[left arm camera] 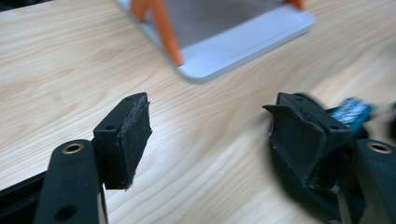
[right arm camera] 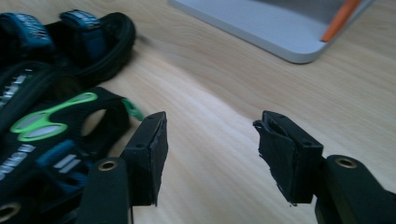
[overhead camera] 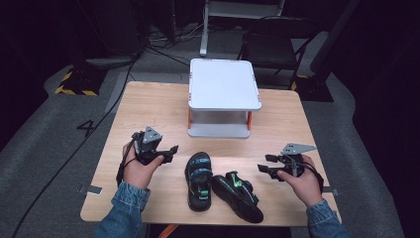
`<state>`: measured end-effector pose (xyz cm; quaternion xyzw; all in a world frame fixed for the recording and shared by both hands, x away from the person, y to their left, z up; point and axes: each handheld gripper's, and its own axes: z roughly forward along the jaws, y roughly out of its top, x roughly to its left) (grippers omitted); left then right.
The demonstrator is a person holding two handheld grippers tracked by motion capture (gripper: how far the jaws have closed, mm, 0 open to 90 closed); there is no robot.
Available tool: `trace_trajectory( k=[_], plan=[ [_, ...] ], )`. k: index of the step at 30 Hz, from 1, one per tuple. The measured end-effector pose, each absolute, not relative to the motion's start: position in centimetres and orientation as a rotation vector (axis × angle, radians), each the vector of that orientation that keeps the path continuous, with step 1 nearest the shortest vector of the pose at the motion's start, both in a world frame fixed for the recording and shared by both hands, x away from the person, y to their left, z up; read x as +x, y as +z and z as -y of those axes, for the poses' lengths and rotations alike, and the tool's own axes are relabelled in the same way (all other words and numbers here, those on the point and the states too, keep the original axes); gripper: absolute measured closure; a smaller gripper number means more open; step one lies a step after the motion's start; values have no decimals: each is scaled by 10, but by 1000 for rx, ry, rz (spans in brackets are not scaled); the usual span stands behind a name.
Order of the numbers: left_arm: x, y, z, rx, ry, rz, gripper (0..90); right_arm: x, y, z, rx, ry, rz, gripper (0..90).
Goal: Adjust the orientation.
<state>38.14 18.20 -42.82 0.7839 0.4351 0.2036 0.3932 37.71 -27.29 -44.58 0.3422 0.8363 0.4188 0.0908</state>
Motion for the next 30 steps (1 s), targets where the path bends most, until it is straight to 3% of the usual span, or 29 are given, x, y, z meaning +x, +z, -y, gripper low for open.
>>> trace_trajectory(
  k=[11, 17, 23, 30],
  plan=[
    [385, -435, -177, 2054, 506, -1088, 272, 345, -423, 234, 859, 1256, -2641, 403],
    [385, -438, -175, 2073, 499, -1071, 269, 337, -430, 216, 821, 1173, -2803, 415],
    [383, -440, -177, 2077, 499, -1075, 267, 342, -441, 215, 927, 1199, -2833, 357],
    [380, -442, -180, 2074, 500, -1085, 263, 353, -456, 214, 1078, 1242, -2886, 224]
  ],
)
